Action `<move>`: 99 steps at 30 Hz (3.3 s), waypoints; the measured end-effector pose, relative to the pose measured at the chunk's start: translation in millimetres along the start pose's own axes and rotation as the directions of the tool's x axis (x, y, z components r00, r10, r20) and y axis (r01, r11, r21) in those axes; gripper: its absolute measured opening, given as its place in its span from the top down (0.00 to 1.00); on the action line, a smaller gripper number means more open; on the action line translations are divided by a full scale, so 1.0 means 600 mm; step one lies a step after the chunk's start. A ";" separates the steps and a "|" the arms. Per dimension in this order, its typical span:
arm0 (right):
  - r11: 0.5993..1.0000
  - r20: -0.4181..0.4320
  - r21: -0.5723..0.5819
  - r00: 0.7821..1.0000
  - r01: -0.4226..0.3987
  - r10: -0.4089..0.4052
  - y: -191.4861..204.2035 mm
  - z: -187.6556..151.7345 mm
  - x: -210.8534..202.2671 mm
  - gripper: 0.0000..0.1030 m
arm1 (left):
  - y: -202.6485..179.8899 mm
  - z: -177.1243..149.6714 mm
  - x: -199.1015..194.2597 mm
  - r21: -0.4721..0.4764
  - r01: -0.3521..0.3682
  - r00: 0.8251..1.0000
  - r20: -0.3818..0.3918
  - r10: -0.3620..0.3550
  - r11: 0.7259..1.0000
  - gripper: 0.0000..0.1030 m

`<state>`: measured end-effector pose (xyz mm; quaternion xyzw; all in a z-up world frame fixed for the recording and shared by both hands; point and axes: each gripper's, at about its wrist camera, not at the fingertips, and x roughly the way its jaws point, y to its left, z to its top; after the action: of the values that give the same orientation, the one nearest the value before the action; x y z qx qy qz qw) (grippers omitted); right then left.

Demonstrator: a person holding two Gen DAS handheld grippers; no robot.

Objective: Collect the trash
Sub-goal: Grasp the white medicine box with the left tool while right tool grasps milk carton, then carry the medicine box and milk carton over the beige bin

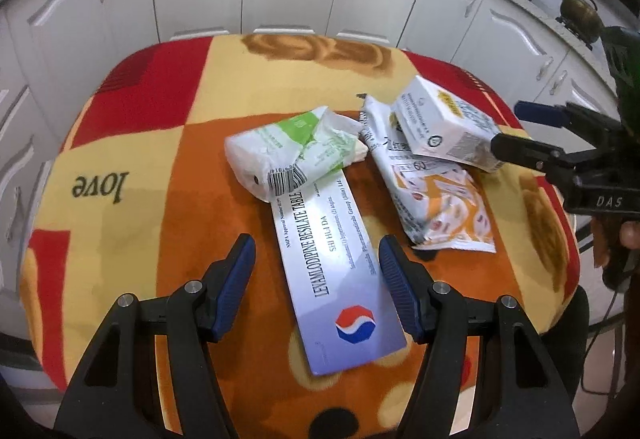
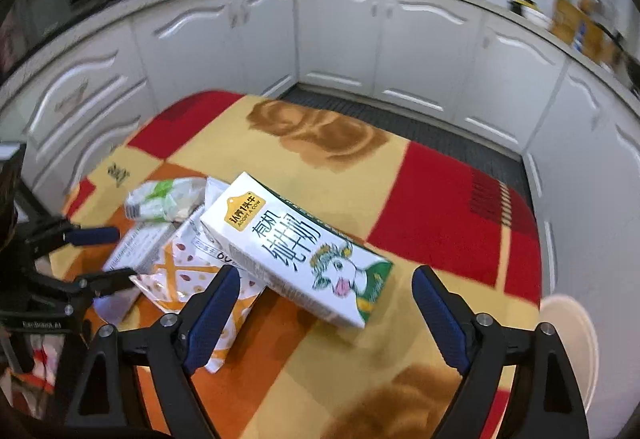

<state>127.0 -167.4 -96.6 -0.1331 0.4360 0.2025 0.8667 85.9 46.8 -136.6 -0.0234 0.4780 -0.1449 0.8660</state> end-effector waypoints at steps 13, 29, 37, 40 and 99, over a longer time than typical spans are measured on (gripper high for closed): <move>0.989 -0.054 -0.116 0.995 -0.091 0.085 0.002 0.014 0.071 0.36 | 0.007 0.012 0.020 -0.002 0.004 1.000 -0.013 -0.004 1.000 0.53; 0.980 -0.007 0.193 0.998 -0.056 0.058 -0.044 -0.052 -0.062 0.51 | -0.004 -0.016 -0.075 0.001 0.007 0.997 0.071 -0.007 1.000 0.55; 0.971 -0.100 0.233 0.992 -0.048 0.073 -0.050 -0.077 -0.018 0.50 | -0.012 -0.027 -0.068 0.001 0.013 0.998 0.054 -0.013 1.000 0.55; 0.972 -0.109 0.231 0.992 -0.033 0.059 -0.048 -0.077 -0.005 0.44 | -0.012 -0.032 -0.053 0.001 -0.014 0.999 0.036 0.014 1.000 0.55; 0.911 0.032 0.365 0.975 0.194 -0.220 -0.161 -0.181 -0.189 0.51 | -0.283 0.038 -0.080 0.271 -0.014 0.985 0.168 -0.033 0.962 0.57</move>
<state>34.8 -323.5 -63.2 -0.0103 0.4174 0.0311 0.9081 42.4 -104.5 -54.3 0.0808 0.3775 -0.2106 0.8981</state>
